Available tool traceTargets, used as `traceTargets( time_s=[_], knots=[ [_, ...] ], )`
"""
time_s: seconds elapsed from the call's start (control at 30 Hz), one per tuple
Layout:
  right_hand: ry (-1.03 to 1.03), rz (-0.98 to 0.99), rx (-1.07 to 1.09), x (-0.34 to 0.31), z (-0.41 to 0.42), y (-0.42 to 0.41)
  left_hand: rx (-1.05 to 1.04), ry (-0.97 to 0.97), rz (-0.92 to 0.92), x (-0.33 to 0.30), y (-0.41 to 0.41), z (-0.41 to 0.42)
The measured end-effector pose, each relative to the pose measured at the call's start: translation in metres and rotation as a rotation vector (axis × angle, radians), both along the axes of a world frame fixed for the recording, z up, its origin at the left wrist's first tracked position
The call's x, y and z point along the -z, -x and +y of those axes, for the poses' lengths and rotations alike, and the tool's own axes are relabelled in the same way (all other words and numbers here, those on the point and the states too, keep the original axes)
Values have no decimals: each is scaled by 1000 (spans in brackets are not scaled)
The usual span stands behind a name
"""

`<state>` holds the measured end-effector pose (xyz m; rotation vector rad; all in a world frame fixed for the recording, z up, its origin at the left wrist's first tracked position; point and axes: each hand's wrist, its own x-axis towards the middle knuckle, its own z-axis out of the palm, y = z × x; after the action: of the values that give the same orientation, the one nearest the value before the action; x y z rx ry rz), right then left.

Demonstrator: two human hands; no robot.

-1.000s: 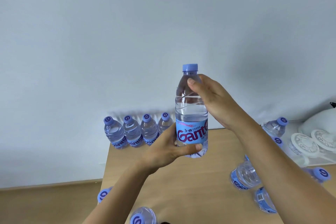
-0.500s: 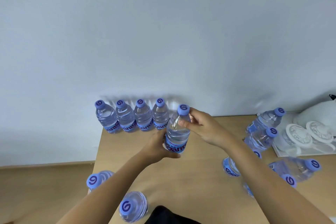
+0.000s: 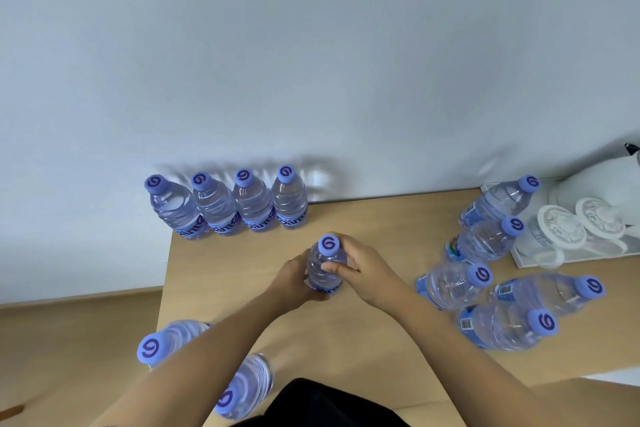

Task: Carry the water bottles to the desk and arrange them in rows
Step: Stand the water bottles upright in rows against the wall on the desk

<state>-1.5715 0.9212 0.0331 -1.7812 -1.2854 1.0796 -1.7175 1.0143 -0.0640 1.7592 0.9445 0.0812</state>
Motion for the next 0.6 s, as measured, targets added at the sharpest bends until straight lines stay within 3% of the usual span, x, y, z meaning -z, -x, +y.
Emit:
traceTargets(
  time_s=[0.6],
  knots=[
    [-98, -165, -25, 15, 38, -36, -294, 14, -139, 3, -37, 12]
  ],
)
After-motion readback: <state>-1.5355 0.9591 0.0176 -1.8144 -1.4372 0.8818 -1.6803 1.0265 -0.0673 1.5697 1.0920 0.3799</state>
